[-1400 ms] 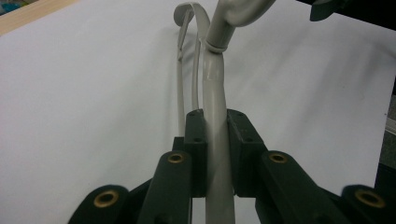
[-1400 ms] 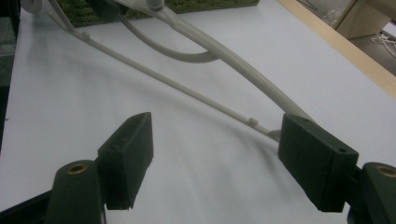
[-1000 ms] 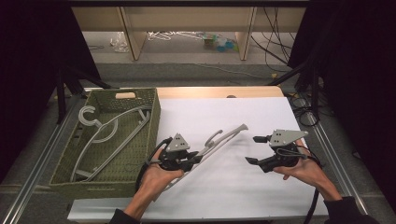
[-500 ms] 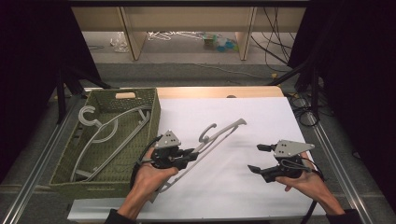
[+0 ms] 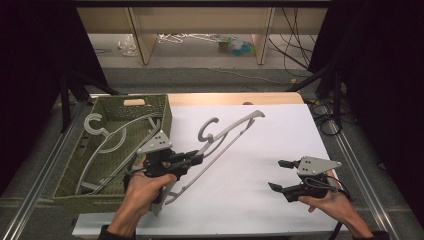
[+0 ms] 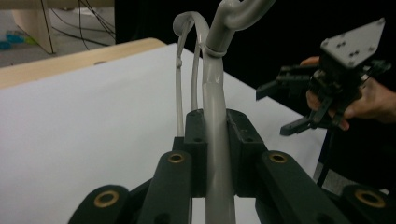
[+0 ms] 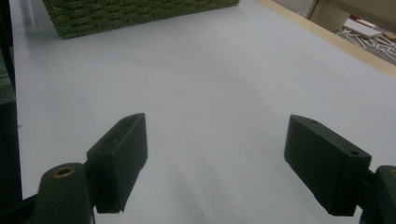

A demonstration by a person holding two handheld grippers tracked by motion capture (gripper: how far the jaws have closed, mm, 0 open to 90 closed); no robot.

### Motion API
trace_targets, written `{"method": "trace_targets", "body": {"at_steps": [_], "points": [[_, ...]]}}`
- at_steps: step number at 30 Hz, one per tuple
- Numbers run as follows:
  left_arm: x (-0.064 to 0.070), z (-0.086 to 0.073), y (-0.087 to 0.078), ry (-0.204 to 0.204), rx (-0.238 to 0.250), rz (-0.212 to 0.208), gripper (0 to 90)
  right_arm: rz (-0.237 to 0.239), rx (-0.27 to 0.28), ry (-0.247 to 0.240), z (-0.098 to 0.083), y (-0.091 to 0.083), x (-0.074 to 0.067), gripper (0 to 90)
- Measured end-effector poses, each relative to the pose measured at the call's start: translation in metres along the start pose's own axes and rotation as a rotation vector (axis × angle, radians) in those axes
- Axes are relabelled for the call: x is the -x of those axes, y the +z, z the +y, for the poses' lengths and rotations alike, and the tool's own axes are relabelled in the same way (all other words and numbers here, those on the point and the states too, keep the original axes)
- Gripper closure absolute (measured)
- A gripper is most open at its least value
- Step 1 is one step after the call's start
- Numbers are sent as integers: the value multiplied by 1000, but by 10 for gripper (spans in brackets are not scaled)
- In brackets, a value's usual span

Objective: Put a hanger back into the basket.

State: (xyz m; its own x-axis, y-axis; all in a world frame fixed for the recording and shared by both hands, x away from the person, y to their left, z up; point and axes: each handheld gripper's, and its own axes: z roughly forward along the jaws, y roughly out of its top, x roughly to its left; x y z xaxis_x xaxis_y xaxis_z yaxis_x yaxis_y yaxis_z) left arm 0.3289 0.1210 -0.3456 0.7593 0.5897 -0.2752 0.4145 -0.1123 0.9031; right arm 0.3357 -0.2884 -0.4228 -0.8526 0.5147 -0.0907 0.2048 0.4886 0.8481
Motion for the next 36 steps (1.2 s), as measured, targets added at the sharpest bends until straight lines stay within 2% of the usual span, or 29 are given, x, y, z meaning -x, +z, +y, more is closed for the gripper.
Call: {"method": "trace_targets", "body": {"at_steps": [3,4,7,11,16,24,26,32,36], "points": [[-2,7,-13,-8,36,10,793,6,-9,-3,-1,0,-1,222],[-4,9,-17,0,46,9,793,8,-10,-3,-1,0,-1,222],[-8,11,-27,-23,70,21,793,8,-5,-4,0,-2,-2,222],[-13,15,-38,-32,101,16,793,6,-3,6,-1,-4,-2,221],[-22,22,-55,-53,126,46,793,8,-6,13,-3,-4,-2,220],[-47,36,-80,-62,113,133,793,15,-16,8,-3,-5,-4,220],[-54,37,-87,-70,115,151,793,10,0,8,-4,-3,-5,220],[-77,39,-108,-67,96,214,793,22,-19,5,-4,-3,-5,219],[-94,36,-121,-84,77,258,793,23,-14,2,-4,-1,-6,219]]}}
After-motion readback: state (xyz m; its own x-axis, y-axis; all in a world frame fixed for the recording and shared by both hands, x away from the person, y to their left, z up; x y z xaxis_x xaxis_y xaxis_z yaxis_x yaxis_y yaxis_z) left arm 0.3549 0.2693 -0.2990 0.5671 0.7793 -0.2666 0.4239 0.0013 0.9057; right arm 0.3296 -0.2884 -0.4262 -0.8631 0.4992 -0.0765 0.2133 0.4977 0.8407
